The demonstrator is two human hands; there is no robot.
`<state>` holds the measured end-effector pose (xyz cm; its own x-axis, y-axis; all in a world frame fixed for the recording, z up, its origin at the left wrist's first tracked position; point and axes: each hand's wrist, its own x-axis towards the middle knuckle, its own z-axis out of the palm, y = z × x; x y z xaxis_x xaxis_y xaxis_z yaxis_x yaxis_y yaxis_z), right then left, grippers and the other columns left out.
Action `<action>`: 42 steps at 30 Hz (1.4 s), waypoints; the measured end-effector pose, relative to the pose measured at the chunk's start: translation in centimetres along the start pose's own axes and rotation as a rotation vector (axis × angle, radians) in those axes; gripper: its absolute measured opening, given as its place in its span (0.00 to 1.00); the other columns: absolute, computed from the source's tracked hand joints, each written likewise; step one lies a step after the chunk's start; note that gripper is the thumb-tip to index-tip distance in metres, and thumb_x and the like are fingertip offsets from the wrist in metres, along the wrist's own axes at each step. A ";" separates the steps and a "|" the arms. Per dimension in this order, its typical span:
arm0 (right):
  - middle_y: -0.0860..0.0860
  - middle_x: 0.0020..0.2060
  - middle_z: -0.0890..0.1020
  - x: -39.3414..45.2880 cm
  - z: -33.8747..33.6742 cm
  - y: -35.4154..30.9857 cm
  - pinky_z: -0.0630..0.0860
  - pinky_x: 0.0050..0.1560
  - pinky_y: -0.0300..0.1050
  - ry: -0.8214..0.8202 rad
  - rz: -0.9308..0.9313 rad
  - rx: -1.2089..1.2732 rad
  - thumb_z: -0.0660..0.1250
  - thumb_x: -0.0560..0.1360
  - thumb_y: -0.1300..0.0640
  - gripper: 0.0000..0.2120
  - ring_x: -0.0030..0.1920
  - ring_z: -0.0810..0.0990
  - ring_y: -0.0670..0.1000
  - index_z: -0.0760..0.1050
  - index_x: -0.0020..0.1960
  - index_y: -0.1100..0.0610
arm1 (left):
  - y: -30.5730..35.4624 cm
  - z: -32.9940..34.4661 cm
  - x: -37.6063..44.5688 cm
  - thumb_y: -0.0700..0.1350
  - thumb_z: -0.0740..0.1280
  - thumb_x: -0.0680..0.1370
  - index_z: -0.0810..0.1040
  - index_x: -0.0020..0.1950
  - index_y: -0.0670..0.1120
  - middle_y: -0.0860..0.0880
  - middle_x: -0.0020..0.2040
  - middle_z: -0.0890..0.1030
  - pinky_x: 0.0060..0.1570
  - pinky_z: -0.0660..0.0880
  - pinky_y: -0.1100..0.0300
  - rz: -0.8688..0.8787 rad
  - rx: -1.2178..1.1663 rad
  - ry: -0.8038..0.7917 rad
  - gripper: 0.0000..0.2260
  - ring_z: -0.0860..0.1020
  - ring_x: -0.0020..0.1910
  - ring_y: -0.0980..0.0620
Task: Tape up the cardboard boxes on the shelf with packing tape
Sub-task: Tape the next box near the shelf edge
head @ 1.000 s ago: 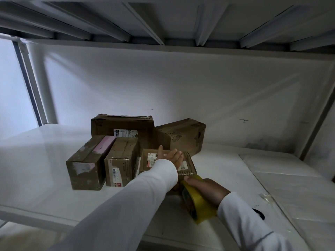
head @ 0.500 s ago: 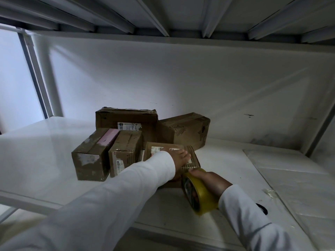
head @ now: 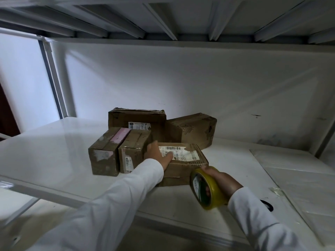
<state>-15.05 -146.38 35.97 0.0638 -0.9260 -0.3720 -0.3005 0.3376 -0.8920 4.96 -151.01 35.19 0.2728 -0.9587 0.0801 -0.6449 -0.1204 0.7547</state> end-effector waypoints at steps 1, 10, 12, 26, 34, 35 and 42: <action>0.57 0.48 0.82 -0.1 0.0 0.1 0.76 0.57 0.53 0.011 -0.018 0.001 0.65 0.71 0.37 0.21 0.49 0.80 0.59 0.77 0.51 0.54 | 0.2 0.1 -0.1 0.51 0.68 0.77 0.54 0.77 0.46 0.45 0.76 0.57 0.70 0.61 0.51 -0.042 -0.077 -0.015 0.34 0.62 0.72 0.43; 0.54 0.41 0.79 -1.7 -0.7 -1.0 0.75 0.52 0.51 0.010 -0.166 -0.088 0.68 0.74 0.50 0.07 0.43 0.78 0.55 0.72 0.43 0.51 | 0.7 -3.6 1.0 0.46 0.68 0.77 0.72 0.68 0.41 0.42 0.61 0.77 0.62 0.72 0.55 -0.164 0.032 -0.237 0.21 0.77 0.57 0.44; 0.57 0.40 0.80 -2.0 -1.5 -2.0 0.75 0.47 0.49 -0.022 -0.173 -0.052 0.67 0.74 0.52 0.06 0.41 0.79 0.56 0.73 0.44 0.54 | 1.3 -5.2 1.4 0.45 0.68 0.77 0.75 0.63 0.38 0.40 0.56 0.79 0.45 0.80 0.59 -0.301 -0.143 -0.339 0.17 0.79 0.44 0.48; 0.58 0.51 0.79 -1.9 -2.2 -2.6 0.75 0.57 0.55 -0.084 -0.079 -0.137 0.69 0.61 0.41 0.29 0.51 0.78 0.60 0.71 0.57 0.55 | 0.3 -3.3 0.6 0.65 0.71 0.67 0.52 0.77 0.51 0.44 0.73 0.59 0.69 0.63 0.47 0.333 0.807 -0.418 0.46 0.63 0.70 0.41; 0.56 0.41 0.83 -3.1 -3.3 -6.5 0.78 0.45 0.50 -0.124 -0.390 0.124 0.75 0.61 0.51 0.19 0.42 0.81 0.57 0.76 0.49 0.56 | 3.0 -7.3 1.4 0.56 0.74 0.66 0.76 0.63 0.51 0.51 0.63 0.74 0.66 0.63 0.58 0.061 0.250 -0.767 0.27 0.70 0.66 0.49; 0.54 0.37 0.84 -2.6 -3.1 -6.8 0.78 0.42 0.48 -0.127 -0.393 0.132 0.73 0.64 0.51 0.16 0.39 0.82 0.55 0.76 0.48 0.57 | 3.0 -7.3 1.4 0.57 0.74 0.67 0.75 0.65 0.51 0.50 0.65 0.74 0.67 0.63 0.57 0.068 0.258 -0.717 0.28 0.70 0.67 0.47; 0.54 0.29 0.82 0.9 -1.3 -6.8 0.78 0.36 0.44 -0.064 -0.333 0.304 0.63 0.75 0.44 0.20 0.29 0.81 0.52 0.75 0.49 0.61 | 3.8 -3.4 -0.6 0.64 0.59 0.77 0.50 0.78 0.47 0.47 0.78 0.52 0.74 0.53 0.53 0.373 0.614 -0.460 0.37 0.54 0.76 0.47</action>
<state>-14.22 -149.76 42.08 0.1714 -0.9834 -0.0591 0.0393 0.0667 -0.9970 4.80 -149.97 40.26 -0.2660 -0.9566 -0.1189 -0.9438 0.2334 0.2339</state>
